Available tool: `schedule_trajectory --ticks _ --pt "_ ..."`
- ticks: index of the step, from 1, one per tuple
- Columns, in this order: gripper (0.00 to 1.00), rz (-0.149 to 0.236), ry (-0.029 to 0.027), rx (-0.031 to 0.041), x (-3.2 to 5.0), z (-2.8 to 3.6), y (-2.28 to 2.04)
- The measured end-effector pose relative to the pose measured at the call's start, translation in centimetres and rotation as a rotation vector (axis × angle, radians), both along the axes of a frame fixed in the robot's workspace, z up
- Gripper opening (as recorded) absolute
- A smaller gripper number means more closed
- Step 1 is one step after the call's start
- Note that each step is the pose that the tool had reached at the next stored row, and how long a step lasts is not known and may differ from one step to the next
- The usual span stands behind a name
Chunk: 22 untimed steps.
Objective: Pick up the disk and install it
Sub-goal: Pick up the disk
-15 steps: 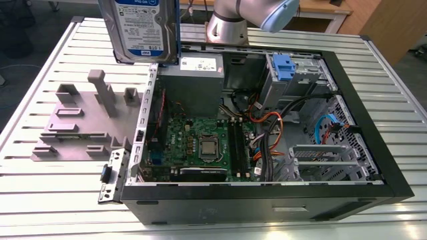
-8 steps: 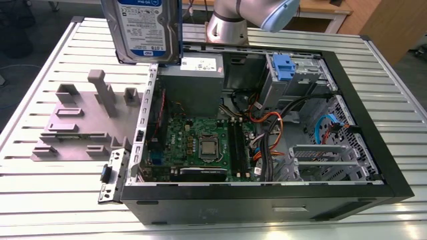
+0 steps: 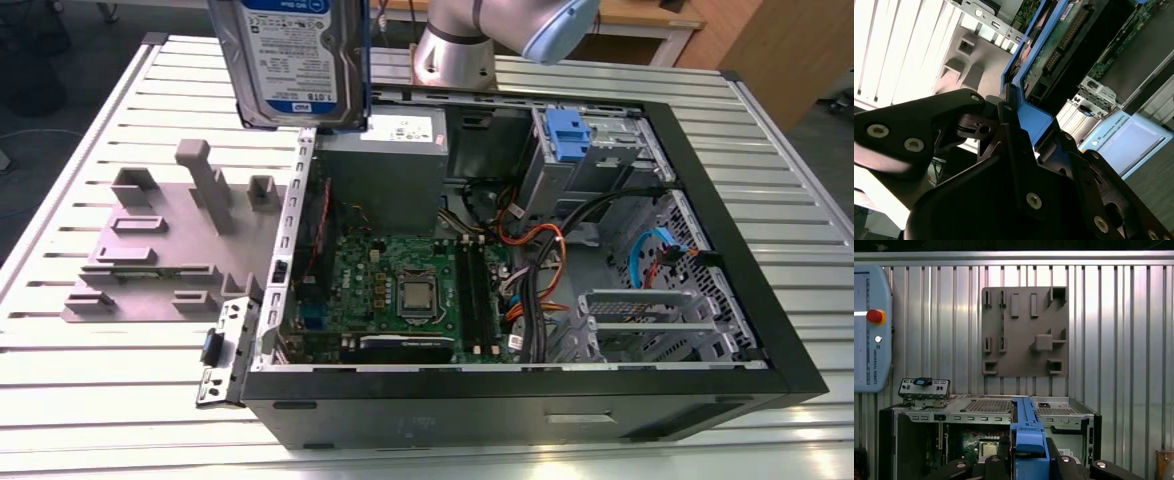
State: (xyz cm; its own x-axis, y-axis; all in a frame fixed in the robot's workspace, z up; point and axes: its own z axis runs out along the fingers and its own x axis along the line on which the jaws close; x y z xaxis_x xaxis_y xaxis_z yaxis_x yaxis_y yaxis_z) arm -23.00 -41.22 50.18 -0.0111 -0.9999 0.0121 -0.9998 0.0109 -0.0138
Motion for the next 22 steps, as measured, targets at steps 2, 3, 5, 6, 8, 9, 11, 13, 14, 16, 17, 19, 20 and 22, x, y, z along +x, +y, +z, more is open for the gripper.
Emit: schedule_trajectory --ticks 2,3,5,6,8,9,11,13,14,16,17,19,20,22 --pt "0.36 0.0 -0.0001 0.0001 0.12 0.0 -0.07" --pt "0.36 0.0 0.0 0.0 0.17 0.0 -0.13" --pt "0.36 0.0 -0.0001 0.0001 0.26 -0.01 -0.24" --pt "0.36 0.0 0.0 0.0 0.3 0.0 -0.3" --pt "0.36 0.0 0.0 0.0 0.39 -0.01 -0.42" --pt "0.36 0.0 0.0 0.0 0.43 -0.01 -0.48" --pt "0.36 0.0 0.0 0.0 0.52 -0.01 -0.62" --pt "0.36 0.0 0.0 0.0 0.61 -0.01 -0.75" --pt "0.36 0.0 0.0 0.0 0.65 -0.01 -0.81" --pt "0.36 0.0 -0.0001 0.0 0.73 -0.02 -0.91" --pt "0.36 0.0 0.0 0.0 0.77 -0.02 -0.95" --pt "0.36 0.0 0.0 0.0 0.86 -0.02 -1.03" --pt "0.36 0.0 0.0 0.0 0.91 -0.02 -1.07" --pt "0.36 0.0 0.0 0.0 1.0 -0.02 -1.13"
